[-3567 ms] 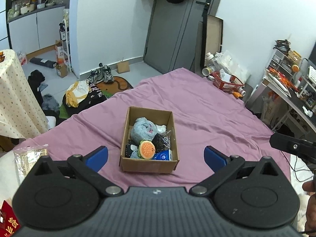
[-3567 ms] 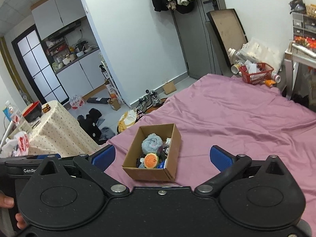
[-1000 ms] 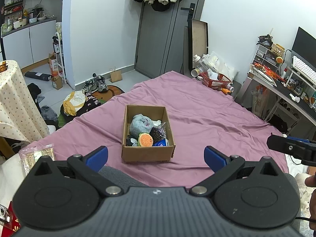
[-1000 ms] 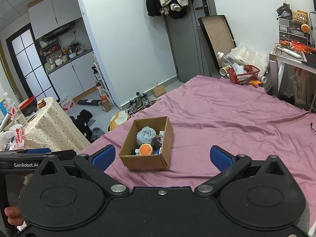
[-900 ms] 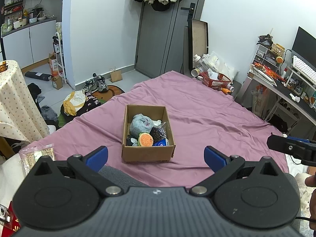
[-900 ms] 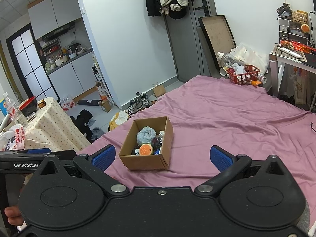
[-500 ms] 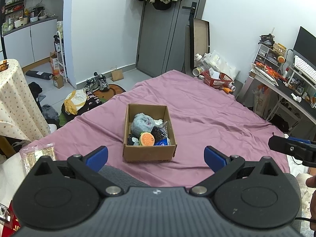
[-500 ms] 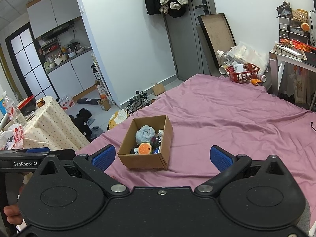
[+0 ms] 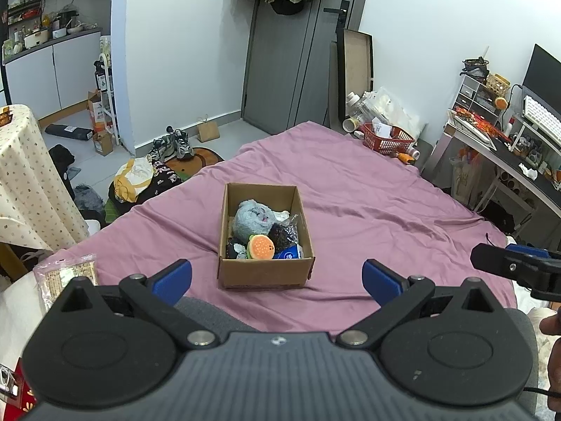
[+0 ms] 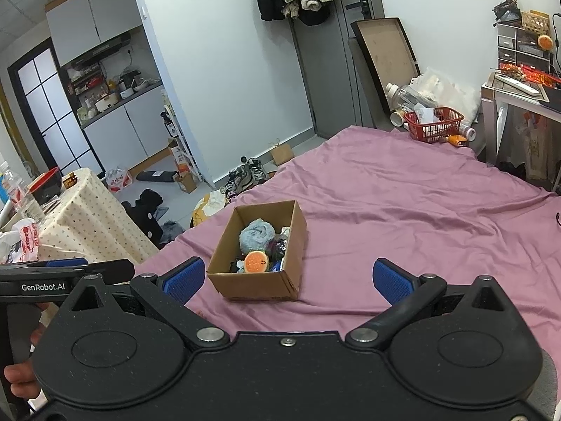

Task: Organize soft objects

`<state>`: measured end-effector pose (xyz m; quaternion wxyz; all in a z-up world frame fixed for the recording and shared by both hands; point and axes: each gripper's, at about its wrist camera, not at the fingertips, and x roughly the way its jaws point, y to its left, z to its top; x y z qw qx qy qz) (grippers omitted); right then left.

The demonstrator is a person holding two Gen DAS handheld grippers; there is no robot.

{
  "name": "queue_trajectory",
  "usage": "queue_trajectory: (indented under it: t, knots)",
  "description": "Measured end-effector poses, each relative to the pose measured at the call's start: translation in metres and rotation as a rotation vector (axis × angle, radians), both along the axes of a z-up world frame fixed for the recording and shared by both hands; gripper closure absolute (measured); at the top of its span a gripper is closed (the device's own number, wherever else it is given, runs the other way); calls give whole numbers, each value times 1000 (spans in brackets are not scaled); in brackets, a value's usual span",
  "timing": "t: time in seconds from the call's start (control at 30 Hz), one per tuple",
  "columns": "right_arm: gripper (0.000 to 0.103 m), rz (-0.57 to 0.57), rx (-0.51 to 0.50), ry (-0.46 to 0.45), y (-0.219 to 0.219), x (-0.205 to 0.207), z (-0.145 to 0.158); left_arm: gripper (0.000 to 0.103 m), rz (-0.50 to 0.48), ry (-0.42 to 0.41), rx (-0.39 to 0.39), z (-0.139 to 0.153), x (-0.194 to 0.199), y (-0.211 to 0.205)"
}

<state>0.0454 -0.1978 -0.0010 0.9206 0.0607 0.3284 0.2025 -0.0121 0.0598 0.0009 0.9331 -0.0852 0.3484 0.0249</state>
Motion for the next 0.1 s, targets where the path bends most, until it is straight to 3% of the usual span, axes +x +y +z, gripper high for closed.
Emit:
queue_trajectory:
  t: [0.1]
  knots:
    - [0, -5, 1, 8, 0, 4, -3, 1, 7, -3, 1, -1, 5, -1]
